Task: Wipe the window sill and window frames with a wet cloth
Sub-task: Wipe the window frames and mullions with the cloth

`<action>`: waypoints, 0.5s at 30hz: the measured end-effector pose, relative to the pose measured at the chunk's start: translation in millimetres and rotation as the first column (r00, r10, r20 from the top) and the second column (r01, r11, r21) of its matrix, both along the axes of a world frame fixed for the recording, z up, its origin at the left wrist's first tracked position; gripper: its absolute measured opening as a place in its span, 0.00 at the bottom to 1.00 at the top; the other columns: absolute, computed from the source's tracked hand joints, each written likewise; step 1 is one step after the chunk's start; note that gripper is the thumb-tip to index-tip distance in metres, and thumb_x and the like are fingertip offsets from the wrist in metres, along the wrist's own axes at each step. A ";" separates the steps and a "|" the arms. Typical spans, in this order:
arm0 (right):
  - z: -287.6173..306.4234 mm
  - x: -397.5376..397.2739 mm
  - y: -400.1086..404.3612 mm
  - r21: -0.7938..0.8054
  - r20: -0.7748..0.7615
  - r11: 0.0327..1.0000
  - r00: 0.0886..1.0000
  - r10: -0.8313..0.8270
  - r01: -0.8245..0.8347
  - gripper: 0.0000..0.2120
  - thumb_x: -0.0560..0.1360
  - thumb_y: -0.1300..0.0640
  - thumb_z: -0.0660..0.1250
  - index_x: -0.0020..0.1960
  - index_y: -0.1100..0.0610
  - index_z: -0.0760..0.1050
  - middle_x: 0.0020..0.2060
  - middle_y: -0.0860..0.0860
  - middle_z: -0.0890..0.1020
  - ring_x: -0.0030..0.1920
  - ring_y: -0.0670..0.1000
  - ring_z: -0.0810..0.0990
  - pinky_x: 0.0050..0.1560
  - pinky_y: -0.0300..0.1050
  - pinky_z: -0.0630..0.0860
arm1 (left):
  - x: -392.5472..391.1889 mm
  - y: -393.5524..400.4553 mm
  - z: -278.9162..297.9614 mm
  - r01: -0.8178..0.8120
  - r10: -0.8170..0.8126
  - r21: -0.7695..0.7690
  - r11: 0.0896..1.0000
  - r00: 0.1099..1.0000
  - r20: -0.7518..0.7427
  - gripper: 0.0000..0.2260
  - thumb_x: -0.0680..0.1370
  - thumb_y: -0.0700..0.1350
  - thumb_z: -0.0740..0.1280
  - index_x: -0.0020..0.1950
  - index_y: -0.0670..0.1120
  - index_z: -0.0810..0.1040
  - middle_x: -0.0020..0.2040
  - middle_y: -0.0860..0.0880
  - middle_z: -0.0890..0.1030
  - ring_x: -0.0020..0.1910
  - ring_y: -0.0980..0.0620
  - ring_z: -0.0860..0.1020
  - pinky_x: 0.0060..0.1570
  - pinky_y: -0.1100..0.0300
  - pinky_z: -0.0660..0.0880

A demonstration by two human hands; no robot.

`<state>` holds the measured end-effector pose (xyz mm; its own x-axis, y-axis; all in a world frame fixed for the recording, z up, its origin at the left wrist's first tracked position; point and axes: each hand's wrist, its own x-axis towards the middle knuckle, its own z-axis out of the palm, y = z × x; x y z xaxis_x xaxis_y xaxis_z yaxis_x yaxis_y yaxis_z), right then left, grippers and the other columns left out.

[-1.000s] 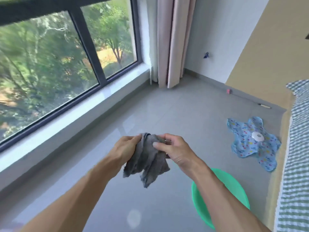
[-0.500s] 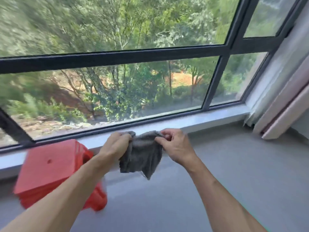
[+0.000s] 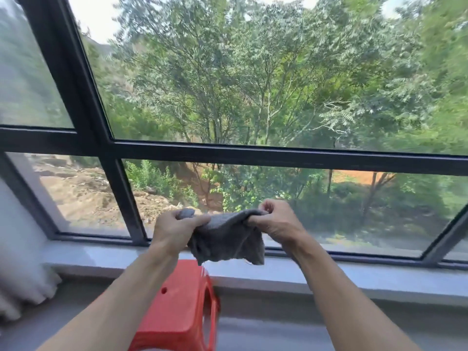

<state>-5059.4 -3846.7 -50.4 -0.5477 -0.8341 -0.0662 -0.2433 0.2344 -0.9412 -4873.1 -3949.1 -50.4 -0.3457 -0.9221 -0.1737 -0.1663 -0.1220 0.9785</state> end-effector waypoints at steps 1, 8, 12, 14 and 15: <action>4.5 0.4 -18.5 0.008 0.017 0.999 0.999 0.040 -0.040 0.15 0.63 0.62 0.74 0.32 0.52 0.68 0.31 0.51 0.73 0.36 0.51 0.72 0.40 0.48 0.70 | -0.1 -14.4 3.6 -0.057 0.058 -0.047 0.997 0.998 0.025 0.13 0.69 0.43 0.78 0.31 0.46 0.75 0.34 0.49 0.77 0.38 0.47 0.77 0.38 0.54 0.74; 28.6 16.7 -137.9 0.203 -0.142 0.971 0.978 0.156 -0.125 0.07 0.69 0.66 0.64 0.39 0.57 0.68 0.34 0.56 0.74 0.31 0.53 0.74 0.30 0.43 0.69 | 19.9 -131.8 25.4 -0.262 0.379 -0.360 0.895 0.874 0.304 0.06 0.81 0.46 0.59 0.56 0.46 0.68 0.45 0.46 0.76 0.47 0.42 0.76 0.44 0.53 0.71; 47.8 29.7 -183.6 0.105 -0.169 0.980 0.968 0.185 -0.169 0.14 0.69 0.65 0.64 0.51 0.55 0.79 0.38 0.52 0.77 0.34 0.50 0.75 0.31 0.41 0.72 | 38.2 -190.3 30.5 -0.103 0.310 -0.420 0.901 0.831 0.461 0.11 0.81 0.45 0.57 0.46 0.42 0.76 0.44 0.42 0.79 0.44 0.40 0.76 0.42 0.52 0.71; 59.4 34.8 -204.4 0.113 -0.245 0.976 0.947 0.208 -0.185 0.07 0.68 0.61 0.66 0.42 0.59 0.81 0.32 0.50 0.76 0.34 0.49 0.73 0.36 0.46 0.71 | 47.3 -223.8 37.8 -0.039 0.233 -0.393 0.919 0.857 0.460 0.10 0.79 0.44 0.59 0.44 0.41 0.77 0.42 0.42 0.80 0.43 0.39 0.77 0.44 0.50 0.73; 65.3 36.3 -210.4 0.121 -0.266 0.974 0.940 0.216 -0.189 0.06 0.69 0.59 0.68 0.40 0.62 0.81 0.30 0.50 0.76 0.34 0.49 0.72 0.37 0.48 0.70 | 51.2 -238.1 39.5 -0.027 0.193 -0.362 0.932 0.881 0.431 0.11 0.78 0.45 0.61 0.43 0.39 0.77 0.41 0.41 0.80 0.44 0.38 0.78 0.45 0.50 0.75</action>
